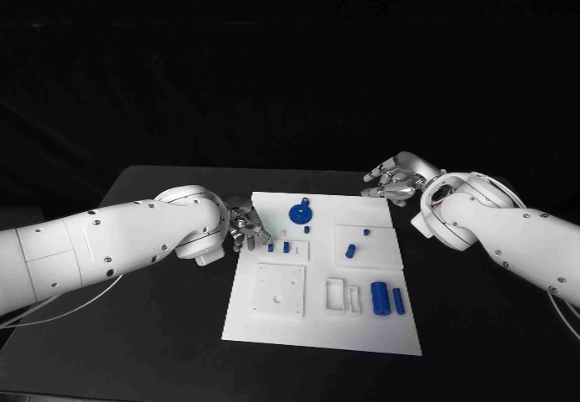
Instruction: Assemble the parts on the task board
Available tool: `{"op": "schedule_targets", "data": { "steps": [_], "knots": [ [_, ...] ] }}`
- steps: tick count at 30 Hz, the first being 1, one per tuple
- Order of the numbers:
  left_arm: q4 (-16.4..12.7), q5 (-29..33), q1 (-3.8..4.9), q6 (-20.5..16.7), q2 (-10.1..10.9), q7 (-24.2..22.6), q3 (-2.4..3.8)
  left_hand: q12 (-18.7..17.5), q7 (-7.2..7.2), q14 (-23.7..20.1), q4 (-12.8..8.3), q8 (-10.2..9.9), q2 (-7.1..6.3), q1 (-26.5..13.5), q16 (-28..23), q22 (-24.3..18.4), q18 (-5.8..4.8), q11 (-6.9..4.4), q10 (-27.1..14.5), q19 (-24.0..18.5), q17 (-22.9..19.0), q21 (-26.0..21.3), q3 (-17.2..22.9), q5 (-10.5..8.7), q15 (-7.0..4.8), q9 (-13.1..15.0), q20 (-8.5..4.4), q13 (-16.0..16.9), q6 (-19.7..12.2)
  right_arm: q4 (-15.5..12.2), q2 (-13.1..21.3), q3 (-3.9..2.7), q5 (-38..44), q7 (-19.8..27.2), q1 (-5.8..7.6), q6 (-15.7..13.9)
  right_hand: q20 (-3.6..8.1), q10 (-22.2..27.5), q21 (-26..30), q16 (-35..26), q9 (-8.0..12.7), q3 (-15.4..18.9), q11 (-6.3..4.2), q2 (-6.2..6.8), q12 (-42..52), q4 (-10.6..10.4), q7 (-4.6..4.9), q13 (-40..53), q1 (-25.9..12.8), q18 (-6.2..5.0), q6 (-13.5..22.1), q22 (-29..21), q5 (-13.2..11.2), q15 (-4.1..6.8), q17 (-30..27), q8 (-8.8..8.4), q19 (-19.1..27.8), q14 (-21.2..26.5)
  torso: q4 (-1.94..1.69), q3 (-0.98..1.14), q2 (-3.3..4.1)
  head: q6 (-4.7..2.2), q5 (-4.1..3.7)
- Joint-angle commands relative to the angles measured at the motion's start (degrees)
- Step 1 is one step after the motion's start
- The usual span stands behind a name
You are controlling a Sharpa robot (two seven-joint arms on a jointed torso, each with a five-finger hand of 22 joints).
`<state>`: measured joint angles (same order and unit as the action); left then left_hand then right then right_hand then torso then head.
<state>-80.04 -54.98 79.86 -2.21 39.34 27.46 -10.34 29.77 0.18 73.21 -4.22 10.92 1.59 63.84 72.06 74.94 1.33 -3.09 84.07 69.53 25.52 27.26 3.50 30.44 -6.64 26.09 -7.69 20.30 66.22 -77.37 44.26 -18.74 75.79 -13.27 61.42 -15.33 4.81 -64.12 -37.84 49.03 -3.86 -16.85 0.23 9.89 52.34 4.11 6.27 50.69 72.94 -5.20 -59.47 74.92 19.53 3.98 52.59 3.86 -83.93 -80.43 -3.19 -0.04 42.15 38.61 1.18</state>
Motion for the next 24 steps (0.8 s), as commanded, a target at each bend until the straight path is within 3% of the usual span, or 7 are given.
{"op": "schedule_targets", "data": {
  "steps": [1,4,8,11,14,19,24],
  "knots": [
    [0.1,1.5,0.07,-1.2,0.1,0.1,0.51,-0.5,0.23,-0.1,2.5,-0.6,-1.03,1.3,-0.9,0.8,-0.76,-0.37,-0.5,0.5,-0.4,-0.8,-0.4,-0.92,0.03,-0.5,-0.03,-0.1,0.0,0.0,0.0,-0.02,0.1,0.5,-0.05,0.6,0.20,-0.1,0.2,-0.4,0.1,0.0,-0.21,0.15,0.0,0.0,-0.01,0.0,-0.5,-0.40,-0.4,4.4,0.3,-0.01,0.0,-0.27,-1.6,-0.4,0.05,0.00,-0.01,-0.11,-0.02],
    [0.2,2.0,0.12,-2.7,0.2,-0.7,1.03,-1.6,1.58,-0.5,4.3,-2.5,-1.37,1.9,-2.9,0.2,-0.52,0.22,-1.6,0.2,-1.5,-2.4,-1.5,-7.06,0.70,-4.2,0.57,-0.8,-1.9,-0.1,0.1,-0.02,0.1,0.6,-0.05,0.6,0.20,-0.1,0.2,-0.4,0.1,0.0,-0.21,0.15,0.0,0.0,-0.01,0.0,-0.5,-0.40,-0.4,4.4,0.3,-0.01,0.0,-0.27,-1.6,-0.4,0.03,0.04,-0.03,-0.16,-0.03],
    [0.1,2.3,0.39,-5.8,0.3,-3.6,1.61,-4.9,3.47,-2.6,5.7,-4.2,-3.79,3.6,-6.8,-1.3,-0.35,1.53,-4.2,-1.3,-3.5,-5.7,-3.4,-17.97,2.06,-10.3,1.82,-3.5,-3.9,-0.1,0.0,-0.02,0.1,0.6,-0.05,0.5,0.20,-0.1,0.2,-0.4,0.1,0.1,-0.21,0.15,0.0,0.0,0.00,0.0,-0.6,-0.39,-0.3,4.4,0.3,-0.01,0.0,-0.28,-1.6,-0.4,0.08,0.11,-0.03,-0.44,-0.21],
    [0.0,2.0,0.59,-8.8,0.1,-8.5,1.81,-11.5,4.83,-6.9,4.9,-4.3,-3.56,8.8,-14.3,-5.8,-0.49,3.57,-8.2,-4.5,-7.1,-12.5,-3.0,-17.74,4.31,-15.5,4.00,-10.6,-4.9,0.0,0.0,-0.02,0.1,0.7,-0.05,0.4,0.20,-0.1,0.2,-0.4,0.1,0.1,-0.21,0.15,0.0,0.0,0.00,0.0,-0.6,-0.39,-0.3,4.4,0.3,-0.01,0.0,-0.28,-1.6,-0.4,0.10,0.07,-0.03,-0.72,-0.33],
    [0.2,0.5,0.70,-11.2,-0.4,-14.1,1.88,-18.8,5.95,-8.7,1.7,-4.7,-2.56,15.4,-24.0,-10.7,0.13,5.49,-11.2,-6.0,-12.4,-18.3,-0.8,-17.30,6.31,-19.7,5.85,-17.1,-4.9,0.0,0.0,-0.02,0.0,0.8,-0.05,0.2,0.20,-0.1,0.2,-0.4,0.1,0.1,-0.21,0.15,0.0,0.0,0.00,0.0,-0.6,-0.39,-0.3,4.4,0.3,-0.01,0.0,-0.28,-1.6,-0.4,0.06,0.07,-0.05,-0.84,-0.43],
    [1.4,-4.4,0.76,-14.2,-2.3,-22.8,1.67,-25.8,6.22,-7.4,-3.0,-6.7,-2.97,19.6,-32.2,-10.3,1.47,7.08,-12.5,-6.8,-16.5,-20.4,2.1,-18.07,7.19,-22.4,6.77,-16.9,-2.7,0.0,0.0,-0.02,-0.1,1.2,-0.05,-0.5,0.18,0.0,0.6,-0.5,0.1,0.0,-0.21,0.11,-0.1,0.0,0.00,-0.2,-0.6,-0.43,-0.4,4.4,0.3,-0.02,0.0,-0.28,-1.5,-0.4,-0.06,0.07,-0.03,-1.07,-0.60],
    [4.3,-9.9,0.76,-15.2,-5.3,-27.5,1.10,-26.2,6.11,-6.3,-5.7,-7.3,-3.29,19.0,-33.7,-6.1,2.13,7.59,-14.0,-7.1,-16.7,-19.9,3.8,-18.92,7.25,-22.4,6.96,-16.9,-2.1,0.0,-0.2,-0.02,-0.2,1.8,-0.05,-1.2,0.20,-0.3,0.8,-0.5,0.1,-0.1,-0.28,0.19,-0.9,0.1,0.00,-0.9,-0.6,-0.43,-0.3,4.3,0.3,-0.02,-0.1,-0.29,-1.4,-0.3,0.17,0.09,0.11,-1.40,-0.46]
  ]
}}
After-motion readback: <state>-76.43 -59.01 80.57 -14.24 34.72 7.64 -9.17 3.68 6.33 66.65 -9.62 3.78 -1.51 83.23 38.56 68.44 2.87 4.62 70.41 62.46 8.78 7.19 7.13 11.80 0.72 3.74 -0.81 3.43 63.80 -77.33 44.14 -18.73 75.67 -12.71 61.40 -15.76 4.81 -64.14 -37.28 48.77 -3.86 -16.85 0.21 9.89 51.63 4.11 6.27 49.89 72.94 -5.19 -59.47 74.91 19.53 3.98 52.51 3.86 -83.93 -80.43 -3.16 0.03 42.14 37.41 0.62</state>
